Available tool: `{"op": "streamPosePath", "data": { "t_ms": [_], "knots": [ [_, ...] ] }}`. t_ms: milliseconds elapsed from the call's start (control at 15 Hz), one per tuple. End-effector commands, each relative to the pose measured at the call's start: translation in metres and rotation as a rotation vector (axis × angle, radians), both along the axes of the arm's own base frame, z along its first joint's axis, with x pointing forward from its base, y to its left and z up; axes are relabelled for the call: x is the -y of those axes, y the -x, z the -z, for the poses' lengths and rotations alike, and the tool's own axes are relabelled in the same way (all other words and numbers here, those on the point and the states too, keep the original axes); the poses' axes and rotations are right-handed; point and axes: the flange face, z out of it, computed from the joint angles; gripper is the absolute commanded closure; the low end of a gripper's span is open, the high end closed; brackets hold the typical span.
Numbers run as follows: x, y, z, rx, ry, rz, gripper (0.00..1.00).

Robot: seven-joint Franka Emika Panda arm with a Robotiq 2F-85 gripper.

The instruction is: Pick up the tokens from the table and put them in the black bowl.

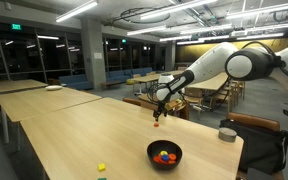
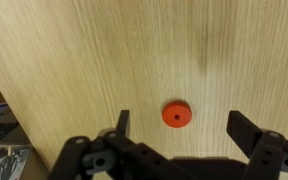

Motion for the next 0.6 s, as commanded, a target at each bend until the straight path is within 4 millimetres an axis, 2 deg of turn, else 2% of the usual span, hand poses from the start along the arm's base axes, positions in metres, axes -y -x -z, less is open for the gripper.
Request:
{"op": "streamPosePath", "data": {
  "t_ms": [0,533],
  "knots": [
    [0.012,-0.027,0.0,0.022,-0.031,0.029,0.0],
    [0.029,-0.045,0.027,0.018,-0.126,0.071,0.0]
  ]
}}
